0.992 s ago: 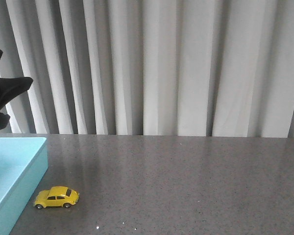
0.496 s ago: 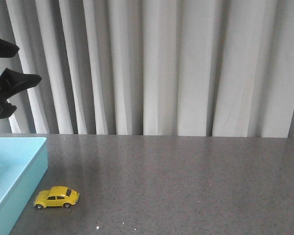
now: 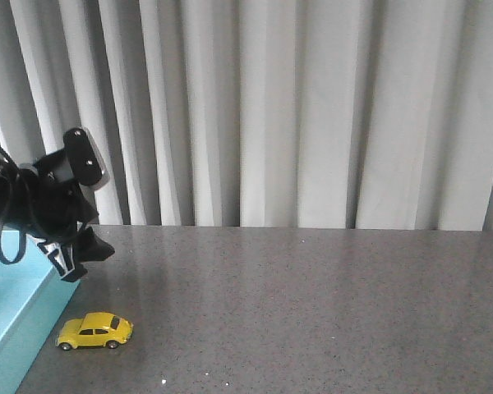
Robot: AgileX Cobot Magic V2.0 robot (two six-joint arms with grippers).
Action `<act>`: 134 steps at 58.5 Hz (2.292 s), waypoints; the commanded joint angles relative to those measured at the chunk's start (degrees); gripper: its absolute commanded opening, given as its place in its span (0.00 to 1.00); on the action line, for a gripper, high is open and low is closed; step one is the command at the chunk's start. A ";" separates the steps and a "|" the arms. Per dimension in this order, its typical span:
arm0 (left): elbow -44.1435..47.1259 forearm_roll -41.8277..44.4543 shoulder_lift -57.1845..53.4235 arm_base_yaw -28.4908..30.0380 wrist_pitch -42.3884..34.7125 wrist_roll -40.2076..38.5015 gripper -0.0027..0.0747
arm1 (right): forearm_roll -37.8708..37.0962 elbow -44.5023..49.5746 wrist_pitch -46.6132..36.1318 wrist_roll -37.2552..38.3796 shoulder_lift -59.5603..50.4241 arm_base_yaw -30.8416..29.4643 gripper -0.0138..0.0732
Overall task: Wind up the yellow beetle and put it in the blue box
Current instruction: 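Lower the left gripper onto the yellow car and grasp it, then lift the car with the left gripper and move it over the blue box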
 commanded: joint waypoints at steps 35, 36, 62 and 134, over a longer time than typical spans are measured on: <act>-1.63 5.19 12.41 -0.33 -4.52 -1.05 0.59 | -1.44 -1.10 -4.39 -0.08 1.42 -0.29 0.15; -1.63 5.19 12.86 -0.33 -4.52 -1.05 0.59 | -1.44 -1.10 -4.39 -0.08 1.42 -0.29 0.15; -1.63 4.52 17.27 1.98 -5.50 -1.10 0.48 | -1.39 -1.10 -4.39 -0.08 1.42 -0.29 0.15; -1.99 -9.94 -6.30 8.07 -10.43 -5.28 0.03 | -1.39 -1.10 -4.39 -0.08 1.42 -0.29 0.15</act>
